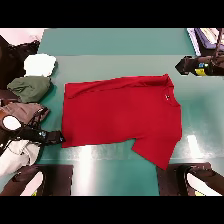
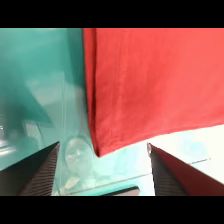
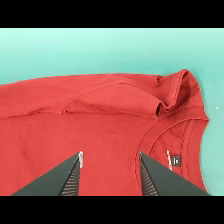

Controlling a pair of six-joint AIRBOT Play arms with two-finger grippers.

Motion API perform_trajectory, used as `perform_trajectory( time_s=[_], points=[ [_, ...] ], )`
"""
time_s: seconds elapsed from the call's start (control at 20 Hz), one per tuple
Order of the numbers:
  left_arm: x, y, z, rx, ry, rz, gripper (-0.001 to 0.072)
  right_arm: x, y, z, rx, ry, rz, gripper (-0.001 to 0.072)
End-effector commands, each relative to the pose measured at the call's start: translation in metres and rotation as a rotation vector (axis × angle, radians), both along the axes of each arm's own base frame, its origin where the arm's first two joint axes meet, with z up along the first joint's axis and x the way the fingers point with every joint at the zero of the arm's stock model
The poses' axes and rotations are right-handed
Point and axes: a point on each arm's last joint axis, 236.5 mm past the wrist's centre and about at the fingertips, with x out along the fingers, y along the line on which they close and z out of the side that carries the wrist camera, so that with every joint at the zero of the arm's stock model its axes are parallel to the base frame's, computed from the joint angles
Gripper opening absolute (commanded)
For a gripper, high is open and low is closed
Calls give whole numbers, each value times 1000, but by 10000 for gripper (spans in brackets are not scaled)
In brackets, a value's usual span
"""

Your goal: Fold the shirts.

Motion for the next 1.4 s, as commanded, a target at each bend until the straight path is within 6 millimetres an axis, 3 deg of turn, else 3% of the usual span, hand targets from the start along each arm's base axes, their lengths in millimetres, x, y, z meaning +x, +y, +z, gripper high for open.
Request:
perform_trajectory(
  time_s=[0.0, 0.05, 0.1, 0.15, 0.65, 0.95, 1.1, 1.15, 1.2, 1.35],
  points=[
    [0, -4, -1, -17, 2, 11, 640, 0, 1, 1, 1, -2, 1, 408],
    [2, -4, -1, -17, -3, 14, 640, 0, 1, 1, 1, -3, 1, 408],
    [3, -3, -1, -15, -9, 15, 549, 0, 1, 1, 1, -3, 1, 408],
    [5, -4, -1, -18, -19, 9, 365, 0, 1, 1, 1, -3, 1, 408],
    [8, -1, -3, -4, -34, 3, 371, -2, 4, 0, 18, 6, 6, 408],
    [-2, -4, -23, -30, 89, 1, 370, -2, 7, 1, 33, 7, 10, 408],
    [1, -12, -23, -67, 89, 6, 353, -3, 7, 0, 32, 14, 11, 407],
    [2, -13, -22, -75, 78, -3, 112, -4, 7, -1, 31, 19, 11, 407],
    [4, -16, -19, -86, 64, -24, 29, -7, 5, -4, 29, 37, 9, 407],
    [17, -15, 1, -93, 32, -63, 29, -40, -13, -35, 14, 228, -12, 407]
  ],
)
